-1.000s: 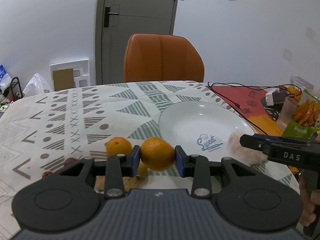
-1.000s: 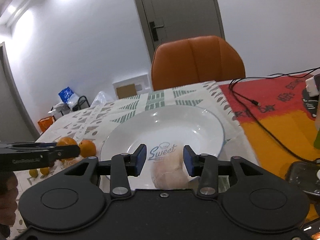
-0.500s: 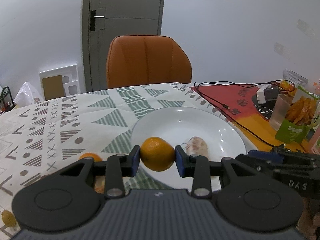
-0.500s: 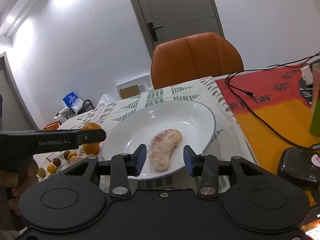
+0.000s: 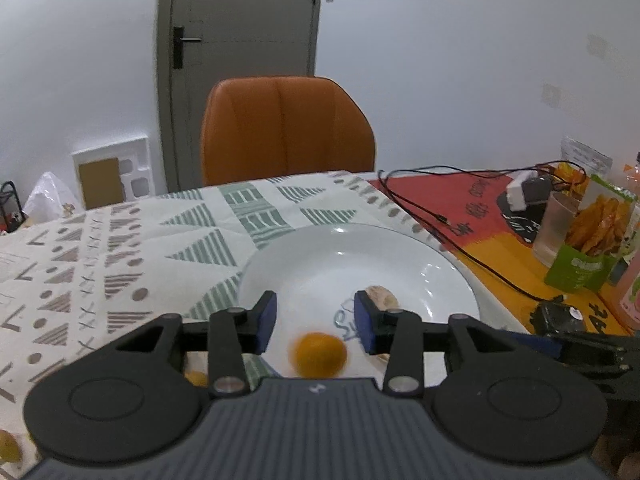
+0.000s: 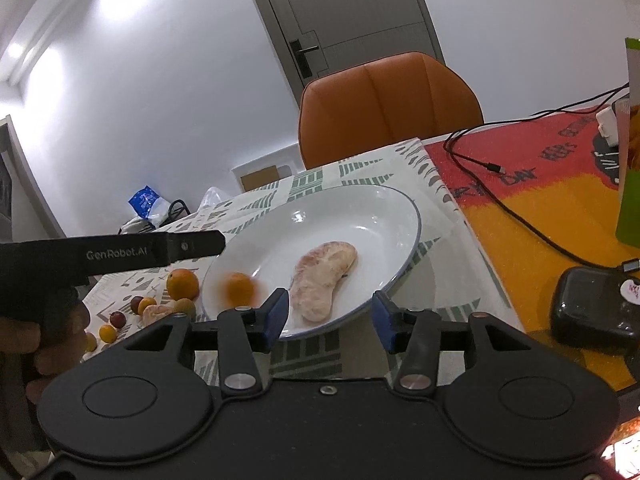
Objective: Organize fruits
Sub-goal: 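Open the right tool over the plate while the left tool drops the orange in, then move both tools back to the fruit pile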
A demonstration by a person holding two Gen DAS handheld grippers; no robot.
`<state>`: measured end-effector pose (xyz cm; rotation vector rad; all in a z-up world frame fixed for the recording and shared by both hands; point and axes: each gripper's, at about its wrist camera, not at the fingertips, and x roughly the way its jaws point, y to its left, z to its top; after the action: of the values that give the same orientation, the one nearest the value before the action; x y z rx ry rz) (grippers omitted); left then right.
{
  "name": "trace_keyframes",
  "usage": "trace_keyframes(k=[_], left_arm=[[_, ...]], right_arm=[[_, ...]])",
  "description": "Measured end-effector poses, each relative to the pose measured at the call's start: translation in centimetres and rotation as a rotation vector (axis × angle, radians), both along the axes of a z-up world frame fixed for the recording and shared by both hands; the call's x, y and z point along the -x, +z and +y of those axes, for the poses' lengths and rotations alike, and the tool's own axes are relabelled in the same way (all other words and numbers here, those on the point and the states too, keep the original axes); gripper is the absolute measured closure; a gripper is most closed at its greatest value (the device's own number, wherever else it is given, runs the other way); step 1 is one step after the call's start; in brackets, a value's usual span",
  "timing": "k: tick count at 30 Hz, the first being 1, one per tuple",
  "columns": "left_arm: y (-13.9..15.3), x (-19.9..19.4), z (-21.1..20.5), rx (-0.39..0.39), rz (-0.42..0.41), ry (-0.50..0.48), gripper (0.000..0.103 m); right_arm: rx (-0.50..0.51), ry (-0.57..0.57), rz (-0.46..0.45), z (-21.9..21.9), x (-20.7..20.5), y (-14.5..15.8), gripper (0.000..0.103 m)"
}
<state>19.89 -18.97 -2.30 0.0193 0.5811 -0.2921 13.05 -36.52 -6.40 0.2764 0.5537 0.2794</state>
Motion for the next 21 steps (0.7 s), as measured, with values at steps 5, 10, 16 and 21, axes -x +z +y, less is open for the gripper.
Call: trace_keyframes(k=[5, 10, 16, 21], left_arm=[[-0.1, 0.3, 2.2, 0.023, 0.029, 0.058, 0.053], [0.0, 1.1, 4.7, 0.02, 0.036, 0.106, 0.038], [0.6, 2.1, 7.5, 0.002, 0.0, 0.186, 0.023], [1.0, 2.4, 9.7, -0.001, 0.0, 0.224, 0.017]], right_arm=[[0.005, 0.014, -0.007, 0.7, 0.1, 0.1, 0.047], [0.002, 0.031, -0.012, 1.7, -0.2, 0.2, 0.04], [0.016, 0.05, -0.037, 3.4, 0.0, 0.6, 0.02], [0.023, 0.071, -0.055, 4.8, 0.0, 0.9, 0.005]])
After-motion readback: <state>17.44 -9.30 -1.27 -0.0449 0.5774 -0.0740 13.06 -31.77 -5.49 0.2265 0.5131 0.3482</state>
